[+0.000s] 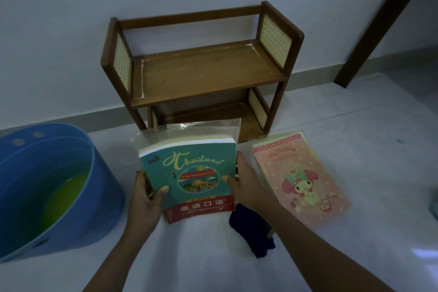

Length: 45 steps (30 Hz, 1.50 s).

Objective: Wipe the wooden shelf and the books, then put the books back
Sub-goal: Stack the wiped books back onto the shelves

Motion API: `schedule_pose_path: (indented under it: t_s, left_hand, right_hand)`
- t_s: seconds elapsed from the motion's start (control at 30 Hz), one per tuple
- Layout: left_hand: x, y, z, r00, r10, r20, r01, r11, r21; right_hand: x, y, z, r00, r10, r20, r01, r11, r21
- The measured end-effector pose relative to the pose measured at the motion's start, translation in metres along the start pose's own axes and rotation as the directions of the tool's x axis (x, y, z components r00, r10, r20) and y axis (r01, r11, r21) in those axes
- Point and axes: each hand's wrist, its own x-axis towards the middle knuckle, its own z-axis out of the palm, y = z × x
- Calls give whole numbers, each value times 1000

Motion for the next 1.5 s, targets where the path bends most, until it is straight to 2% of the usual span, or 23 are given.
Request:
schedule_pose_path:
  t_s: [0.1, 0.2, 0.4, 0.53, 0.83, 1.07, 1.17, 1.23, 1.3, 1.33, 1.37, 1.4, 1.47, 1.5]
  left_hand:
    - [-2, 6, -3, 1000, 24, 11, -24, 1000, 17]
    - [0, 16, -8, 996, 9, 86, -9, 1000, -9]
    - [13, -13, -4, 974, -216, 69, 214, 976, 45]
    - [25, -35, -3, 943, -296, 153, 281, 953, 114]
    - [42, -68, 9, 908, -362, 209, 233, 853, 466]
    - [33, -78, 16, 946, -267, 185, 130, 833, 538]
    - [31, -91, 14, 937, -321, 136, 163, 748, 643]
    - [29, -87, 17, 924, -377, 61, 189, 591, 784]
    - [24, -66, 29, 960, -277, -41, 151, 388, 909]
    - [23, -55, 40, 978, -200, -60, 130, 361, 923]
    - [23, -43, 54, 988, -144, -59, 113, 409, 906]
    - [24, -32, 70, 993, -117, -28, 83, 502, 861]
    - [29, -16, 107, 988, -101, 113, -11, 698, 716]
    - [30, -10, 128, 975, -110, 195, -46, 753, 656]
  right_hand:
    - [0, -5, -5, 999, 7, 35, -8, 1000, 14]
    - [3, -8, -10, 997, 10, 72, -11, 1000, 24]
    - [21, 2, 10, 996, 61, 66, -57, 997, -57]
    - [36, 22, 25, 987, 149, 52, -142, 983, -119]
    - [43, 72, 42, 946, 323, 11, -308, 912, -272]
    - [42, 89, 43, 924, 381, 31, -333, 844, -421]
    - [36, 92, 44, 915, 403, 25, -358, 837, -413]
    - [34, 86, 40, 917, 397, 49, -337, 832, -441]
    - [34, 79, 24, 937, 347, 43, -286, 832, -475]
    - [35, 75, 11, 955, 295, 9, -252, 831, -495]
    - [37, 71, -5, 971, 235, -53, -229, 832, -505]
    - [38, 68, -23, 974, 187, -129, -226, 834, -503]
    - [39, 67, -65, 948, 164, -271, -289, 799, -528]
    - [38, 71, -86, 927, 183, -326, -345, 752, -561]
